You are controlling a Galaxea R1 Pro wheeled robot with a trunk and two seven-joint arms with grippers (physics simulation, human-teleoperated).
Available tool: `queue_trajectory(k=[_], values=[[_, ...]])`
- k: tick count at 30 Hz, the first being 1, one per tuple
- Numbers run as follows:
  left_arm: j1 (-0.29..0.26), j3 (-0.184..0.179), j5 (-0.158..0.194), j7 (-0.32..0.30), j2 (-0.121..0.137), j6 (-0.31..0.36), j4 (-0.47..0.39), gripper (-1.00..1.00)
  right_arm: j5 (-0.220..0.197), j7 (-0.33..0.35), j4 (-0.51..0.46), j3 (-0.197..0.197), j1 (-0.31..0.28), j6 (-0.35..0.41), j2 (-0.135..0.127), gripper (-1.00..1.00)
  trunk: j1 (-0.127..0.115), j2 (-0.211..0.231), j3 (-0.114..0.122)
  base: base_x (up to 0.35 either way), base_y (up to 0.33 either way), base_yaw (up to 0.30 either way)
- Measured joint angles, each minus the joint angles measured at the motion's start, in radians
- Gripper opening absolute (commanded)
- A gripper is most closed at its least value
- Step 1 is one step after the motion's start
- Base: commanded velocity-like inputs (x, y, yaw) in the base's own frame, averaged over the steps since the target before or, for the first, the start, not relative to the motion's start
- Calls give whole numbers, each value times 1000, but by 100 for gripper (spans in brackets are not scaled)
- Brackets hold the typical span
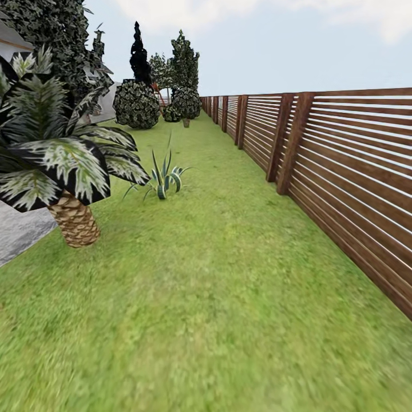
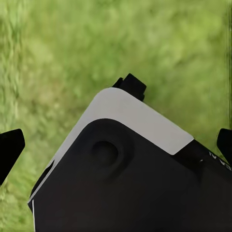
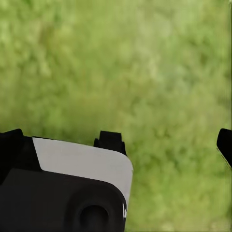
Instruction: Take the three Easter eggs out of the wicker basket on the lawn in the garden, then place them on the lawn next to a single tree (choose any tree) so that all three eggs are next to the same tree and none are left in the basket.
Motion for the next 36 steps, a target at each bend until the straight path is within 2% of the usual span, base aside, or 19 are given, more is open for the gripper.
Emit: queue_trajectory(k=[36], values=[[0, 0, 0, 0, 1, 0, 0, 100, 0, 0, 0, 0, 0, 0, 0, 100, 0, 0, 0, 317, 0, 0]])
